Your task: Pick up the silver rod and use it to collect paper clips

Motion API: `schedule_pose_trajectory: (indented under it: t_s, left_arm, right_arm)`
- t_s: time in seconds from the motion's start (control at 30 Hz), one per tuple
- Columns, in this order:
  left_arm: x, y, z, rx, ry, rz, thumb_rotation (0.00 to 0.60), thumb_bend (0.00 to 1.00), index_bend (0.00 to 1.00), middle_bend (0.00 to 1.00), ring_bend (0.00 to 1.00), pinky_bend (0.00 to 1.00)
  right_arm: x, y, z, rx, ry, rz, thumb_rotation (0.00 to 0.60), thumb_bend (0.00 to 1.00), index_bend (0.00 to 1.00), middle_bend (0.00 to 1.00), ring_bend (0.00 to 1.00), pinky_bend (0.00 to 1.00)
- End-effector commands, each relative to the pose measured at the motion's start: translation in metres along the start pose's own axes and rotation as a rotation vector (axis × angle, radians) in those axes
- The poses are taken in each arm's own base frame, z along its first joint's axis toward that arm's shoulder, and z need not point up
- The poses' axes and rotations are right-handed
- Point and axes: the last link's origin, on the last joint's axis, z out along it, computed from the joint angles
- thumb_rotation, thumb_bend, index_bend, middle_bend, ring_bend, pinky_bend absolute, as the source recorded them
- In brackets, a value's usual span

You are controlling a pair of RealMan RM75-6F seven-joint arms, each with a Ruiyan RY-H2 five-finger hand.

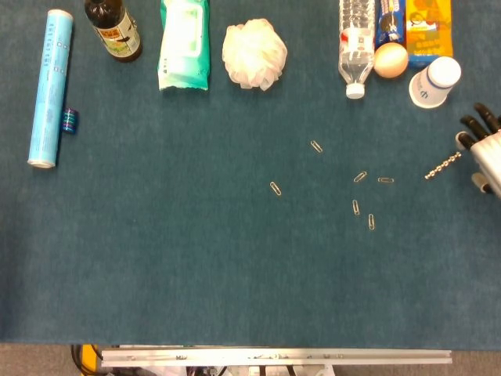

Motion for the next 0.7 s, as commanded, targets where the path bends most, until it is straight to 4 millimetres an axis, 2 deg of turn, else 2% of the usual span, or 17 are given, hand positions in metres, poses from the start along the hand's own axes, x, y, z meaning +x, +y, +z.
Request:
schedule_pose_trajectory:
  t_s: [0.03,0.23,0.7]
  left_arm:
    - [0.0,-0.001,0.0,0.006,-0.001,0.0,0.6,0.0,0.32,0.4,0.34,0.43]
    - [0.001,-0.002,-0.001,0.015,-0.006,0.003,0.6,0.0,0.32,0.4,0.34,0.43]
    - [0.002,-0.006,-0.003,0.05,-0.021,0.01,0.6,0.0,0.32,0.4,0.34,0.43]
  right_arm:
    - [-0.003,-0.002,0.002,0.009,-0.01,-0.008,0.6,0.18,0.44,0.26,0.12,0.34]
    - [-0.008,-0.005,0.005,0.012,-0.019,-0.016,0.6,0.24,0.44,0.26,0.12,0.33]
    - [-0.025,-0.02,0.018,0.051,-0.074,-0.032,0.6,0.24,0.44,0.26,0.12,0.33]
